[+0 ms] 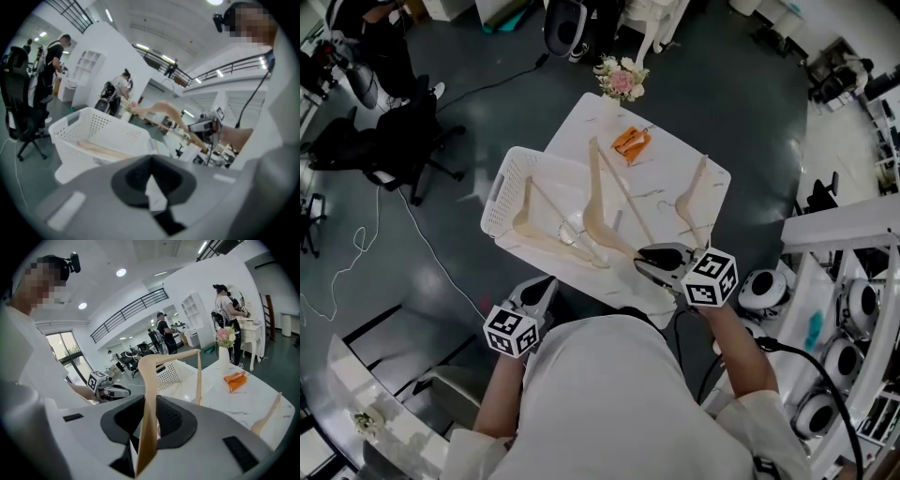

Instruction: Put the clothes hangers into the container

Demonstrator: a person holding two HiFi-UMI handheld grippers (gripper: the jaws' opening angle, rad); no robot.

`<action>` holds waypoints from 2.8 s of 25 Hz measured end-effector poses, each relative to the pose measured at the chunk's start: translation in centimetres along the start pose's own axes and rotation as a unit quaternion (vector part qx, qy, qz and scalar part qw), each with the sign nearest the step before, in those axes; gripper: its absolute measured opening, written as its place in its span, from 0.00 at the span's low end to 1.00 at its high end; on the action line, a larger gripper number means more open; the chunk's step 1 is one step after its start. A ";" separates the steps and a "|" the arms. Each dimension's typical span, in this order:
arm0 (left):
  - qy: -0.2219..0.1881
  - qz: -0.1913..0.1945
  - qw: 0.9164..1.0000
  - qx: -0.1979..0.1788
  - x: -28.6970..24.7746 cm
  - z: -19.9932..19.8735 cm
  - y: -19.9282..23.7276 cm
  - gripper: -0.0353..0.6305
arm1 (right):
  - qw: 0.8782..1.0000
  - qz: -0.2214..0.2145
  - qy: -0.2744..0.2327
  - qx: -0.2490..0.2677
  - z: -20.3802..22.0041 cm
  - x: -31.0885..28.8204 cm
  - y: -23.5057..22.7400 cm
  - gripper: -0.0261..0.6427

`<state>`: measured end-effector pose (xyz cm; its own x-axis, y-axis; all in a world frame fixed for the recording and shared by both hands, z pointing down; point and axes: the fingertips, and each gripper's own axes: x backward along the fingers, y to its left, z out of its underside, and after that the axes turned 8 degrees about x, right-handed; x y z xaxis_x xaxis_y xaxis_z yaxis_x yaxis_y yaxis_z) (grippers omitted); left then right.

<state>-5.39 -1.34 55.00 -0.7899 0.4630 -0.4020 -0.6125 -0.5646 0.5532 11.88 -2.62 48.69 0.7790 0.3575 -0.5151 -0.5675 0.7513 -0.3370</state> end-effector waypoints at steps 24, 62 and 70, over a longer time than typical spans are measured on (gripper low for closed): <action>-0.019 -0.031 0.999 0.038 3.2 -0.1 4.4 0.06 | 0.989 -0.123 0.079 -0.022 -0.8 -12.1 2.2 0.15; -0.014 -0.041 0.997 0.058 5.6 -1.1 9.4 0.06 | 0.974 -0.132 0.167 -0.080 1.1 -22.0 -1.9 0.25; -0.008 -0.029 0.999 0.045 4.9 -1.3 8.7 0.06 | 0.985 -0.117 0.113 -0.059 -0.6 -20.1 -1.7 0.25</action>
<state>-14.60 -4.86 56.92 -0.7517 0.5044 -0.4248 -0.6522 -0.4734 0.5921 -2.99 -11.39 59.10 0.8206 0.0402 -0.5701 -0.4175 0.7233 -0.5500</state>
